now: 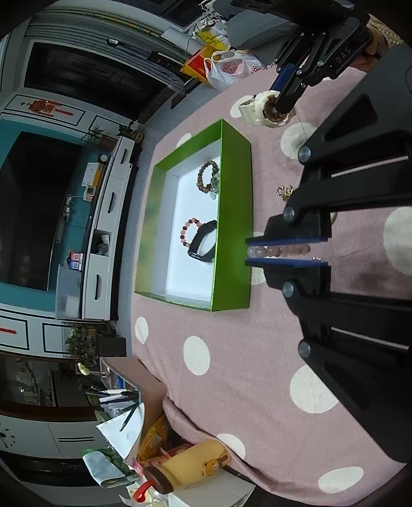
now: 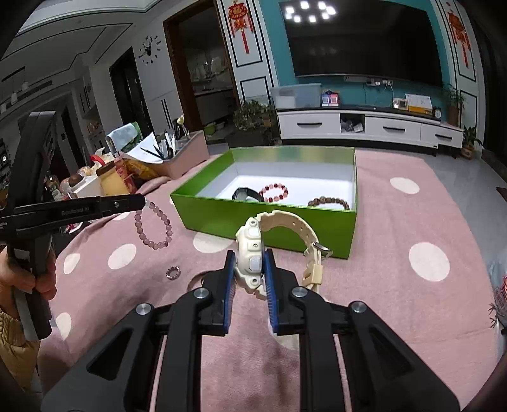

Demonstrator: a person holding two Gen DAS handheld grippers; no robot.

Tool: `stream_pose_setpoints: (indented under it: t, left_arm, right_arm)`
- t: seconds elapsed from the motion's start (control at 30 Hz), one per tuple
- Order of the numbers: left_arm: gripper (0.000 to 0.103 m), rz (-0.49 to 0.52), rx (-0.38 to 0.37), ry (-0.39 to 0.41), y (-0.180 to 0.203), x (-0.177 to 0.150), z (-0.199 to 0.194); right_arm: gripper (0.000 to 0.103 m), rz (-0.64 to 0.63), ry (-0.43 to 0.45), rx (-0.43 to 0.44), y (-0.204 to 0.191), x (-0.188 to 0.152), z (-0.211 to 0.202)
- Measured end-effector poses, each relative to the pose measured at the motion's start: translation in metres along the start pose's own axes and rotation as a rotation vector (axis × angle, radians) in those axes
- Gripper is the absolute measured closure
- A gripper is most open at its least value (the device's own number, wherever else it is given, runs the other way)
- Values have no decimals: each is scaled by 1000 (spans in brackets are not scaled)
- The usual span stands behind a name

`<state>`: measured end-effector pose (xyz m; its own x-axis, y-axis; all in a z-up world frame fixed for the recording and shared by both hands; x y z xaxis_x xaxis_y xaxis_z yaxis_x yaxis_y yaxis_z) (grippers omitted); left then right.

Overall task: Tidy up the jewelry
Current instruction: 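Carry the pink bracelet with the left tool while the right tool carries the cream watch over the box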

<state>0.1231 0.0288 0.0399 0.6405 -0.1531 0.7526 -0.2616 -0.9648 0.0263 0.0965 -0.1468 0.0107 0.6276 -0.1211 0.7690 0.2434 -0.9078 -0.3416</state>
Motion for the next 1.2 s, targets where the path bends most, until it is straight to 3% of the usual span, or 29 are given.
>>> stream_pose_setpoints:
  t: [0.6, 1.2]
  left_arm:
    - [96, 36, -12, 72, 16, 26, -27]
    - [96, 85, -8, 96, 31, 65, -10]
  right_arm:
    - [85, -43, 62, -7, -16, 19, -22]
    - [85, -59, 105, -22, -11, 53, -9]
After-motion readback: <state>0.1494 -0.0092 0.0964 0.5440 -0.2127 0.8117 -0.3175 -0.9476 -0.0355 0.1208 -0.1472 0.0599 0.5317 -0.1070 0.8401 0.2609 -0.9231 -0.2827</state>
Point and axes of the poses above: each gripper's, at about its wrist camera, not at the fingertips, and z roughly the way its jaws point, y to its right, x to its top, the point moved 3 cm from there along z, roughly the way its jaws point, and after that the axes turned 11 degrees about z, right-handed, at the moved point
